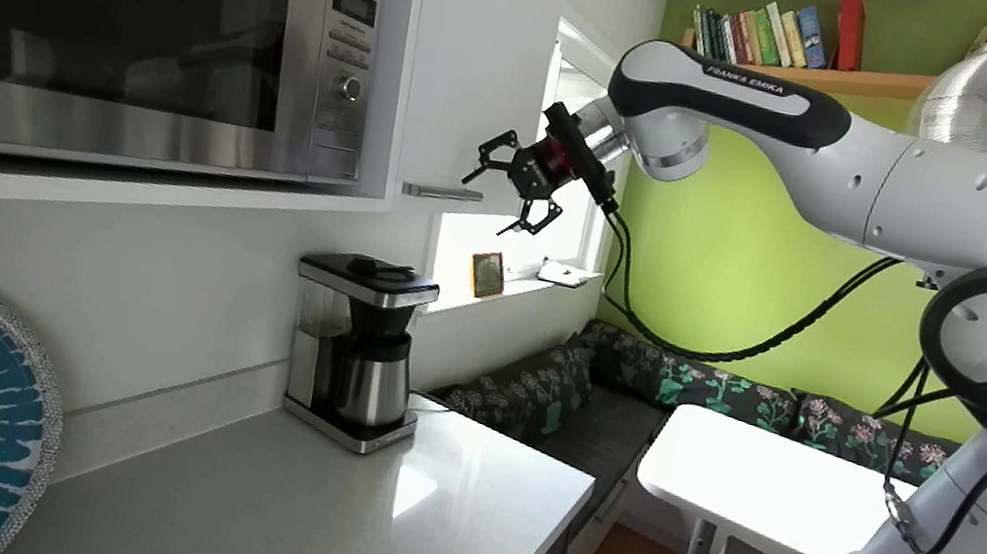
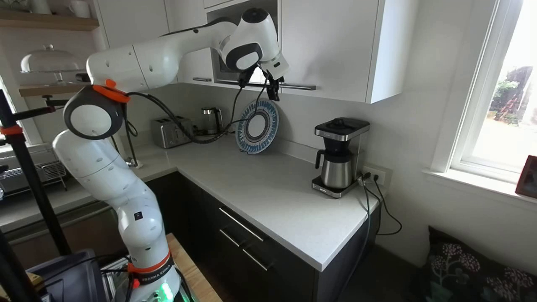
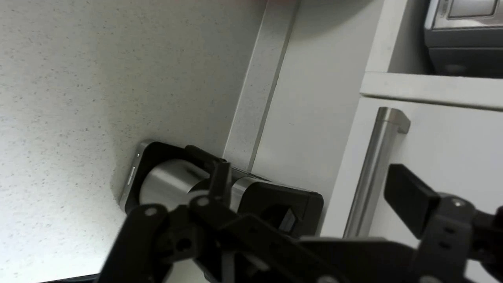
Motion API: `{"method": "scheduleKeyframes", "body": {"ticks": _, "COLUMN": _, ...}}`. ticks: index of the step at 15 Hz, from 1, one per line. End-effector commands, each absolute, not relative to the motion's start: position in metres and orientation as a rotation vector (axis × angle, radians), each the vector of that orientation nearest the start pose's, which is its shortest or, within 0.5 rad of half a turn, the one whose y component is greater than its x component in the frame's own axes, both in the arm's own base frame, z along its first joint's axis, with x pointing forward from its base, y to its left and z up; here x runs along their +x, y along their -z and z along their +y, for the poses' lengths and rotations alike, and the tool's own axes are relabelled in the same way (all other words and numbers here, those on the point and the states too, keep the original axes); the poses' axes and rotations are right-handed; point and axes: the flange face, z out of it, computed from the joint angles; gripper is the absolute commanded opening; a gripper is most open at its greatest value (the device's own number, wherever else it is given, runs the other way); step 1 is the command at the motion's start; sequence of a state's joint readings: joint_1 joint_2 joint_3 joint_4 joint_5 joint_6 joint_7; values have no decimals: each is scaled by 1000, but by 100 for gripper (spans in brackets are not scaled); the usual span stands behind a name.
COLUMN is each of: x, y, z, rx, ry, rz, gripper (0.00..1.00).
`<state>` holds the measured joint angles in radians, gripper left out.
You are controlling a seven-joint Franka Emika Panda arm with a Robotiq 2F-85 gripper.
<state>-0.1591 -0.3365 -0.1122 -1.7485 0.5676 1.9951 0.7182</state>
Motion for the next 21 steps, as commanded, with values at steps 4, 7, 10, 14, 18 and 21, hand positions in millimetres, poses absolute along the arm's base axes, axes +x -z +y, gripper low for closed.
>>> {"method": "scheduleKeyframes", "body": {"ticks": 4, "x": 501, "y": -767, "z": -84, "rx": -1986, "ry": 552, "rz": 1201, "gripper": 100}}
{"method": "scheduleKeyframes", "body": {"ticks": 7, "x": 510, "y": -760, "z": -79, "rx": -2007, "ry": 548, "rz": 1206, "gripper": 100}}
{"method": "scheduleKeyframes", "body": {"ticks": 10, "x": 514, "y": -755, "z": -81, "rx": -2034, "ry": 556, "rz": 1215, "gripper": 100}}
{"method": "scheduleKeyframes", "body": {"ticks": 14, "x": 515, "y": -752, "z": -85, "rx": -2063, "ry": 563, "rz": 1234, "gripper": 100}}
{"method": "scheduleKeyframes", "body": {"ticks": 18, "x": 510, "y": -753, "z": -90, "rx": -2131, "ry": 572, "rz": 1226, "gripper": 100}}
{"method": "scheduleKeyframes", "body": {"ticks": 21, "x": 499, "y": -750, "z": -92, "rx": -2217, "ry": 523, "rz": 1170, "gripper": 100}}
